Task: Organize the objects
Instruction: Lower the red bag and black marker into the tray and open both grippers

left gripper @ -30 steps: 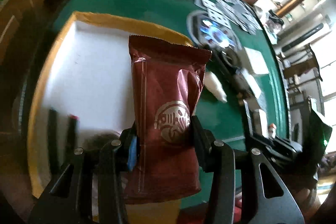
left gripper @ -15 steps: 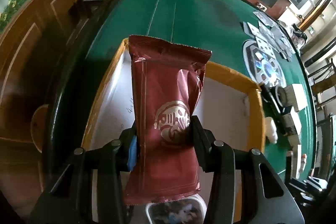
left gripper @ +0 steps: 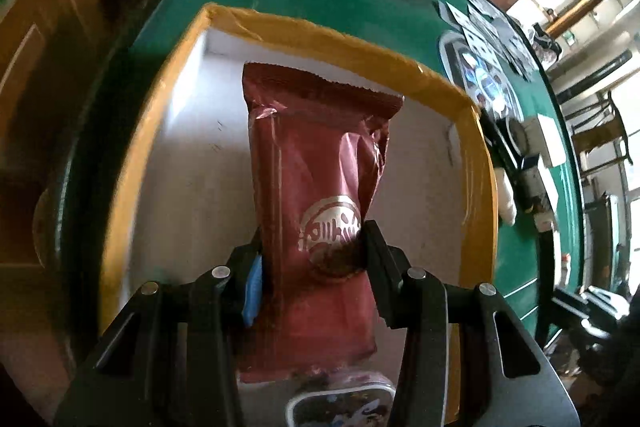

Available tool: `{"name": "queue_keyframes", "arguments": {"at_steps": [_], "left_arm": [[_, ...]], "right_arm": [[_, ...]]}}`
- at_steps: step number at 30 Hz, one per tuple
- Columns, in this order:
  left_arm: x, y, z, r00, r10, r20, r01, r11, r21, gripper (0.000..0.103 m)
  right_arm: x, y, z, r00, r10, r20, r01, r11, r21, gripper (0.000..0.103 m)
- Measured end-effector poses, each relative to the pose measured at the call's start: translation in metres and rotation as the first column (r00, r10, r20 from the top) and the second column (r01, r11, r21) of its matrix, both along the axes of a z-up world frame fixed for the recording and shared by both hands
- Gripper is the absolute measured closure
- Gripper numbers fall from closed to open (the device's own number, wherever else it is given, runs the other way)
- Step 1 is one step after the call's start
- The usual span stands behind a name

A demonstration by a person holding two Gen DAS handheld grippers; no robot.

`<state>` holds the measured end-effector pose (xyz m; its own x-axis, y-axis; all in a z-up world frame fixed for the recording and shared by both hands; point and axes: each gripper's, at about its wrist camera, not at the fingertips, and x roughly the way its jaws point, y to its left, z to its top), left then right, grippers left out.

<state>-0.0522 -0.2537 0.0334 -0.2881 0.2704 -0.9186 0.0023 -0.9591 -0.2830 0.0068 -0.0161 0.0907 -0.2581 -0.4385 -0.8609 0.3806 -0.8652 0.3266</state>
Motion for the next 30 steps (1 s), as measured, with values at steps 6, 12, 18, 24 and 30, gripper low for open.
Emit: {"name": "queue_keyframes", "arguments": {"at_steps": [6,12,18,24,30], "left_arm": [[-0.026,-0.012,0.011,0.999,-0.032,0.022,0.031,0.999,0.023,0.066],[-0.037,-0.012,0.010,0.997,-0.080,0.025,0.080,0.997,-0.007,0.066],[-0.031,-0.015,0.004,0.994,-0.101,0.031,0.102,0.995,-0.012,0.065],[-0.030,-0.014,0.001,0.995,-0.095,0.028,0.095,0.995,0.004,0.065],[-0.029,-0.010,0.002,0.995,-0.093,0.027,0.094,0.996,-0.007,0.065]], "right_arm": [[-0.011,-0.040,0.009,1.000,0.020,0.008,-0.019,0.997,-0.078,0.090],[-0.020,-0.078,0.004,0.999,0.028,0.023,-0.026,0.995,-0.098,0.090],[-0.041,-0.109,-0.014,0.997,0.005,0.079,0.001,0.997,-0.073,0.090],[-0.064,-0.120,-0.045,0.986,-0.080,0.149,0.083,0.996,-0.017,0.090],[-0.064,-0.127,-0.048,0.991,-0.066,0.116,0.067,0.998,-0.002,0.088]]}}
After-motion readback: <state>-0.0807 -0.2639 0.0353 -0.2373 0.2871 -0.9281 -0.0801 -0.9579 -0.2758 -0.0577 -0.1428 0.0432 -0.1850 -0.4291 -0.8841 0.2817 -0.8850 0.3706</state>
